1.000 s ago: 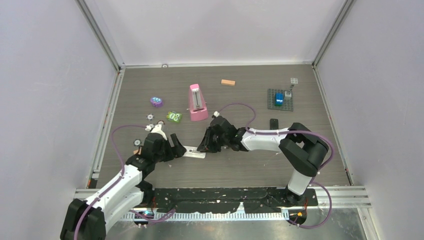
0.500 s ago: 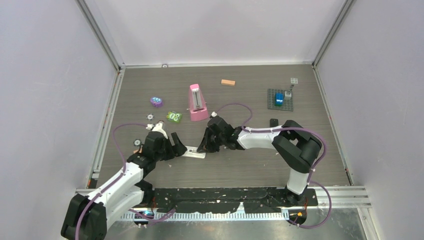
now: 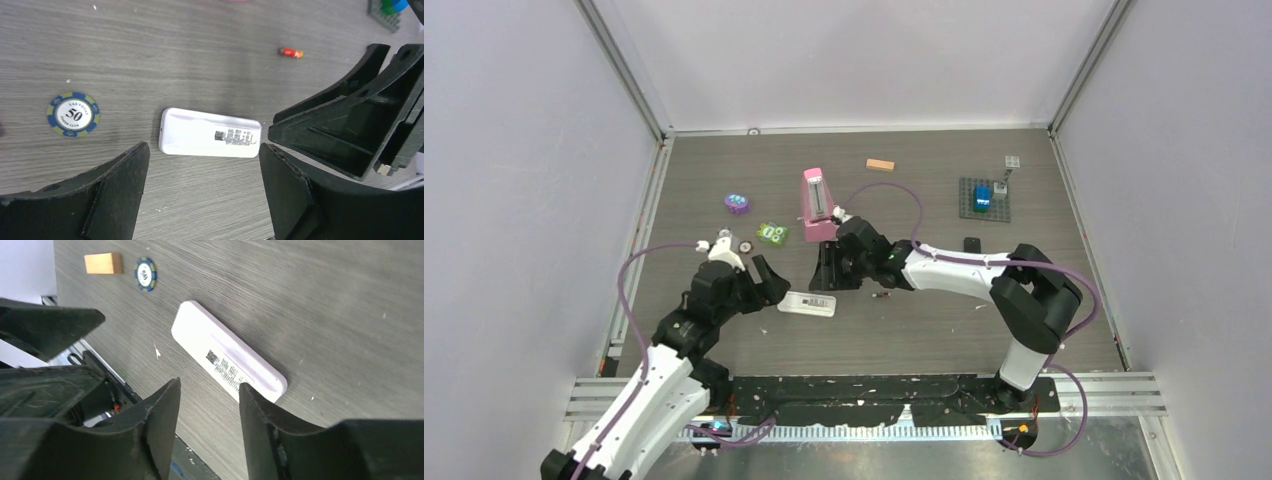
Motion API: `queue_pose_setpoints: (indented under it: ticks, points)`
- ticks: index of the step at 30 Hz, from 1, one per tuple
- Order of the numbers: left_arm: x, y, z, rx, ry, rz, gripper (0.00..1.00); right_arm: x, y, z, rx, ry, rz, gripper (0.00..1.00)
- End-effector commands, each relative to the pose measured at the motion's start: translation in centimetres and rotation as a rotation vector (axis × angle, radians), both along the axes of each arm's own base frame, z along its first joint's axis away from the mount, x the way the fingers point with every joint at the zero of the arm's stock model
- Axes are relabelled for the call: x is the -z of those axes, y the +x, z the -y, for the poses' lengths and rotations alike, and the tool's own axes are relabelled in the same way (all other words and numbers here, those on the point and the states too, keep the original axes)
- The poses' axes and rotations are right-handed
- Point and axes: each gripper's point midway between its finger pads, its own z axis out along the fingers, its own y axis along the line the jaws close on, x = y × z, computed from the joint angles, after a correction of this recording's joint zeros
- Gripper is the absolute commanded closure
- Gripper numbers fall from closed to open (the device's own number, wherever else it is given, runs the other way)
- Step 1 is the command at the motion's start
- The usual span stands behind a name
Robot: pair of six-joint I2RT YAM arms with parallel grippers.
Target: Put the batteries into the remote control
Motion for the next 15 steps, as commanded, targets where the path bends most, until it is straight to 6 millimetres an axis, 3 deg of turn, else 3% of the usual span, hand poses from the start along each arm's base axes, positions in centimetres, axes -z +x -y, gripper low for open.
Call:
queue_pose_setpoints:
  ticks: [1,2,6,10,15]
  points:
    - [-3.0,-0.6,-2.0,-0.056,0.054,0.049,0.18,-3.8,0.3,-0.6,-0.252,-0.007,0.249,0.45]
    - [-3.7,-0.8,-2.4,-0.063,0.061,0.064,0.17,-4.1,-0.5,-1.1,-0.33,0.01,0.259,0.4]
    - [-6.8,-1.5,-3.5,-0.086,0.081,0.119,0.16,-1.1,-1.2,-0.2,-0.624,-0.134,0.385,0.29]
    - [-9.2,-2.2,-4.0,-0.08,0.089,0.153,0.14,1.6,-0.9,0.7,-0.76,-0.233,0.443,0.21]
    - [-11.3,-3.0,-4.0,-0.066,0.07,0.181,0.07,2.8,-0.2,0.9,-0.856,-0.296,0.478,0.18]
